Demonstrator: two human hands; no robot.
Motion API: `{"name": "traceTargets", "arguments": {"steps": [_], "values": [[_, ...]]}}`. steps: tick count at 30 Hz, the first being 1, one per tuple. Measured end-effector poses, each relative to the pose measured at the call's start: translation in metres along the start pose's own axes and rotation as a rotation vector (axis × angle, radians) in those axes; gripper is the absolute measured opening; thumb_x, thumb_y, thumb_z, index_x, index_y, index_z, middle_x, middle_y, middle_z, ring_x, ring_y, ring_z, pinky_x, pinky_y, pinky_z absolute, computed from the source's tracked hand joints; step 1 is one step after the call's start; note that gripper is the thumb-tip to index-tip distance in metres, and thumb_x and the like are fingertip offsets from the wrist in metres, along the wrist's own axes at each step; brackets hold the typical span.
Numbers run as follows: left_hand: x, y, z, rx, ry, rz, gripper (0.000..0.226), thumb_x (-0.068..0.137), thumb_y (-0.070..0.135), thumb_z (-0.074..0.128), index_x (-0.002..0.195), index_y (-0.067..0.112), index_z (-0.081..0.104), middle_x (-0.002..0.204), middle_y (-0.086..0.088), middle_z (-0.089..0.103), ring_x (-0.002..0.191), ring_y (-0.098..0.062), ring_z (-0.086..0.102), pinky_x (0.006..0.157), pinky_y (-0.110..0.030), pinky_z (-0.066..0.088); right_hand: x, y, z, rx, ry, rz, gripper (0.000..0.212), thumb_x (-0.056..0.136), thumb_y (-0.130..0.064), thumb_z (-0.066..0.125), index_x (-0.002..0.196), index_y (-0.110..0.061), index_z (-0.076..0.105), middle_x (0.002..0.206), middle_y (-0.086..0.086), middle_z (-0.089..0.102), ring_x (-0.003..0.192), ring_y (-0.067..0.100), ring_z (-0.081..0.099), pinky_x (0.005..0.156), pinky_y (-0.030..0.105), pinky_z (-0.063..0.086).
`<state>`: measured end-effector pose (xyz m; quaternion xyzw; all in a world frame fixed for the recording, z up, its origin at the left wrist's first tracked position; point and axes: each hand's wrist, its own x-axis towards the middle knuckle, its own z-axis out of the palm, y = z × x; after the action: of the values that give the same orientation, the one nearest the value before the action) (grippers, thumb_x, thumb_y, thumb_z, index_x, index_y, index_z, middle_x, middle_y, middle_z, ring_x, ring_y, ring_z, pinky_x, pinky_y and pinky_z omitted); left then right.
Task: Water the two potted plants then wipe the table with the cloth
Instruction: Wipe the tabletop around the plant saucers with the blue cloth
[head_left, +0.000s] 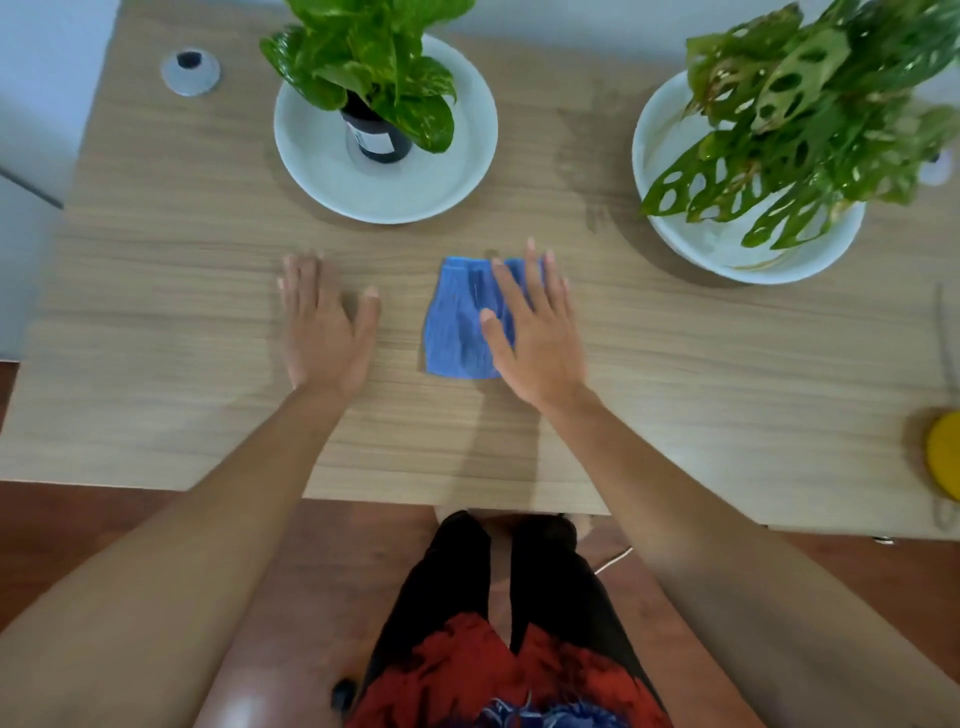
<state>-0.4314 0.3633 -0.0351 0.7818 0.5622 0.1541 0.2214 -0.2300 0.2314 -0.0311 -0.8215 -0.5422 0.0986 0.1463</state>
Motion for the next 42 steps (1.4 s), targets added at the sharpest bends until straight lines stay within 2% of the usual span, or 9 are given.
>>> {"name": "traceTargets", "arguments": {"steps": [3, 7, 10, 12, 16, 21, 26, 34, 42], "values": [[-0.008, 0.041, 0.013, -0.145, -0.001, 0.056, 0.062, 0.099, 0.035, 0.052, 0.147, -0.003, 0.042, 0.155, -0.021, 0.04, 0.149, -0.035, 0.027, 0.124, -0.042, 0.018, -0.018, 0.039, -0.007, -0.03, 0.102, 0.1, 0.055, 0.103, -0.037, 0.035, 0.155, -0.018, 0.034, 0.166, 0.015, 0.016, 0.153, 0.031, 0.01, 0.125, 0.046, 0.012], [-0.024, 0.083, 0.049, -0.174, -0.044, 0.244, 0.047, 0.095, 0.03, 0.056, 0.13, -0.003, 0.061, 0.137, -0.02, 0.057, 0.13, -0.036, 0.051, 0.109, -0.048, 0.043, -0.039, 0.072, -0.002, -0.023, 0.091, 0.231, 0.055, 0.102, -0.033, 0.033, 0.154, -0.016, 0.034, 0.165, 0.015, 0.019, 0.153, 0.03, 0.012, 0.125, 0.044, 0.011], [-0.031, 0.093, 0.072, -0.111, -0.164, 0.234, 0.051, 0.096, 0.03, 0.063, 0.138, 0.001, 0.056, 0.152, -0.016, 0.044, 0.145, -0.032, 0.037, 0.115, -0.049, 0.036, -0.045, 0.076, 0.005, -0.057, 0.117, 0.217, 0.056, 0.102, -0.032, 0.032, 0.155, -0.014, 0.032, 0.163, 0.016, 0.023, 0.153, 0.03, 0.016, 0.126, 0.042, 0.009], [-0.034, 0.092, 0.081, -0.018, -0.182, 0.261, 0.058, 0.097, 0.038, 0.059, 0.146, 0.009, 0.049, 0.16, -0.016, 0.032, 0.151, -0.033, 0.025, 0.122, -0.049, 0.024, -0.045, 0.075, 0.006, -0.044, 0.148, 0.218, 0.056, 0.101, -0.031, 0.035, 0.154, -0.013, 0.034, 0.162, 0.017, 0.026, 0.152, 0.03, 0.018, 0.125, 0.044, 0.011], [-0.032, 0.094, 0.083, 0.18, -0.251, 0.345, 0.066, 0.096, 0.059, 0.024, 0.157, 0.034, 0.028, 0.167, -0.018, 0.006, 0.154, -0.037, 0.003, 0.125, -0.048, -0.001, -0.046, 0.075, 0.008, -0.06, 0.199, 0.205, 0.054, 0.101, -0.03, 0.038, 0.152, -0.011, 0.039, 0.16, 0.018, 0.03, 0.151, 0.031, 0.022, 0.124, 0.046, 0.017], [-0.034, 0.092, 0.085, 0.343, -0.255, 0.356, 0.066, 0.097, 0.063, 0.014, 0.159, 0.039, 0.009, 0.167, -0.02, -0.005, 0.154, -0.04, -0.004, 0.124, -0.053, -0.001, -0.045, 0.075, 0.009, -0.08, 0.179, 0.219, 0.055, 0.102, -0.032, 0.038, 0.154, -0.015, 0.035, 0.162, 0.015, 0.027, 0.152, 0.028, 0.019, 0.124, 0.046, 0.017], [-0.036, 0.085, 0.078, 0.363, -0.275, 0.355, 0.066, 0.1, 0.064, 0.019, 0.159, 0.039, 0.006, 0.167, -0.018, -0.011, 0.154, -0.037, -0.009, 0.125, -0.051, -0.005, -0.046, 0.076, 0.006, -0.088, 0.16, 0.226, 0.055, 0.103, -0.034, 0.038, 0.155, -0.017, 0.033, 0.163, 0.013, 0.025, 0.153, 0.025, 0.016, 0.124, 0.044, 0.015], [-0.041, 0.024, 0.041, 0.353, -0.271, 0.321, 0.065, 0.099, 0.065, 0.022, 0.159, 0.042, 0.009, 0.168, -0.012, -0.009, 0.154, -0.032, -0.01, 0.125, -0.05, -0.003, -0.047, 0.074, 0.002, -0.09, 0.109, 0.227, 0.057, 0.104, -0.037, 0.032, 0.158, -0.018, 0.025, 0.165, 0.012, 0.019, 0.154, 0.025, 0.011, 0.126, 0.043, 0.01], [-0.038, -0.066, -0.011, 0.388, -0.234, 0.303, 0.066, 0.097, 0.062, 0.027, 0.158, 0.04, 0.02, 0.169, -0.012, 0.001, 0.154, -0.036, 0.002, 0.124, -0.048, 0.0, -0.048, 0.074, 0.0, -0.081, 0.078, 0.228, 0.058, 0.104, -0.038, 0.029, 0.158, -0.019, 0.022, 0.166, 0.011, 0.015, 0.155, 0.024, 0.007, 0.126, 0.041, 0.006]]}}
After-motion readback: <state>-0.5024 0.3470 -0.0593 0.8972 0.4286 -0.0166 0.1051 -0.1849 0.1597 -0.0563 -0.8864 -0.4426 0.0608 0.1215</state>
